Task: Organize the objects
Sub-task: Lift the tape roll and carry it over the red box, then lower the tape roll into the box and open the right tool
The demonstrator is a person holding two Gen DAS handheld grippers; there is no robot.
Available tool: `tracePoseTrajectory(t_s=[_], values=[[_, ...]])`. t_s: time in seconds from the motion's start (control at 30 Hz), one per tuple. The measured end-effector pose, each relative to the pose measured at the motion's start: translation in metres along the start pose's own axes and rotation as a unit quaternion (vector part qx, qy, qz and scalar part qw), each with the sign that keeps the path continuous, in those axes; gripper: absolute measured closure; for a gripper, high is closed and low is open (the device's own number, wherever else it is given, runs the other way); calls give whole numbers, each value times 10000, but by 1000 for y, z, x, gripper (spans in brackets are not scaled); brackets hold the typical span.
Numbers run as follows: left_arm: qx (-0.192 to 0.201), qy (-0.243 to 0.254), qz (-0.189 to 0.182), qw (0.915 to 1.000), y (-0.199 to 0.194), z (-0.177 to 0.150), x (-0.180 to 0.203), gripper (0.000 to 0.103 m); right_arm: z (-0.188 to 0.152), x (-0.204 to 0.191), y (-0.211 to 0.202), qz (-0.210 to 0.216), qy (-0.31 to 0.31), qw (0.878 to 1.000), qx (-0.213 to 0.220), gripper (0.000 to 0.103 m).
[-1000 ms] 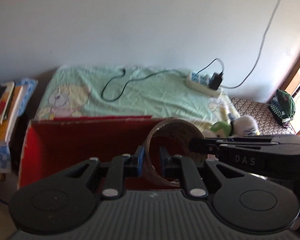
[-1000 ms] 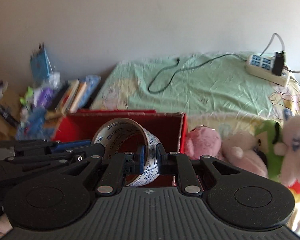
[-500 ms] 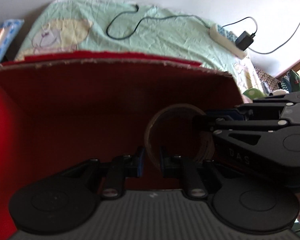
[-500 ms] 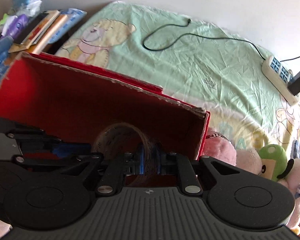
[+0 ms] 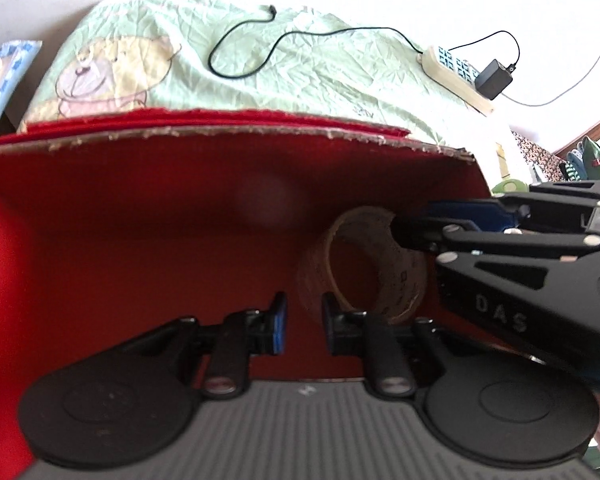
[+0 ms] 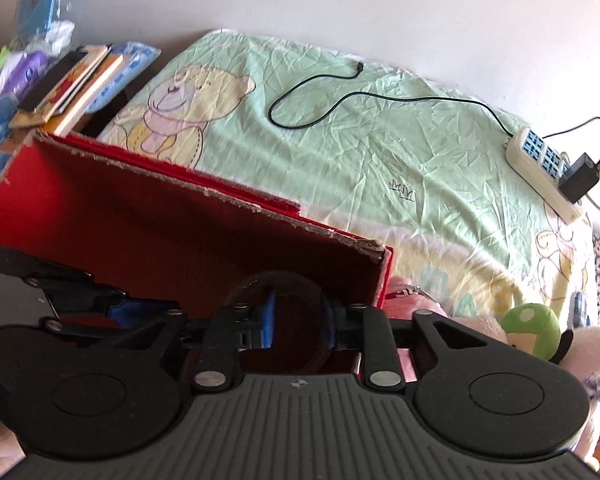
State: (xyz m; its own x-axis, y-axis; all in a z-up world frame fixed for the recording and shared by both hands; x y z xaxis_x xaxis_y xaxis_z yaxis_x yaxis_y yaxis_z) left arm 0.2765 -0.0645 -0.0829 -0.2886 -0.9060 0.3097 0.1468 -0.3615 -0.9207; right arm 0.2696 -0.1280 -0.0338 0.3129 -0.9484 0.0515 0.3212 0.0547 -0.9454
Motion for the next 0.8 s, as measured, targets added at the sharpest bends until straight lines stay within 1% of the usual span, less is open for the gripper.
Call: tracePoseTrajectory(t_s=[0.13, 0.3, 0.37, 0.47, 0.63, 0.8], values=[[273, 152, 176, 9994, -13, 0, 2, 86, -5, 1, -6, 121, 93, 9999, 61, 76], [584, 293, 533, 9964, -31, 0, 7, 86, -13, -1, -16, 200, 191, 9995, 181, 76], [666, 340, 714, 9946, -36, 0, 11, 85, -15, -2, -19, 250, 228, 9992, 207, 76], [665, 365, 901, 9930, -46, -6, 12, 84, -20, -4, -24, 364, 285, 9986, 260, 76], [759, 309, 1306, 9880, -60, -17, 15, 77, -30, -8, -37, 528, 343, 9972, 398, 76], [957, 220, 1591, 9824, -83, -34, 20, 67, -41, -13, -48, 652, 333, 9960, 512, 76]])
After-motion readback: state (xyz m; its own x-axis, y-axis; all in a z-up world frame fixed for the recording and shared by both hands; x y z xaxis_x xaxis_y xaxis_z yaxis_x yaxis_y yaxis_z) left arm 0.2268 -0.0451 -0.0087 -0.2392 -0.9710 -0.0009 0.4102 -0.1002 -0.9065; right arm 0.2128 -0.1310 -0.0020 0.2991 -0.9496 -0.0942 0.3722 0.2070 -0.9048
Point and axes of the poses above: each gripper's, at about its wrist camera, not at the fingertips, and y roughly the way its jaws point, x to its right, z to its top, the point moved 9 cm from there along y, roughly the way its jaws point, and after that the axes turned 10 degrees about -x, right-handed, at the moved point
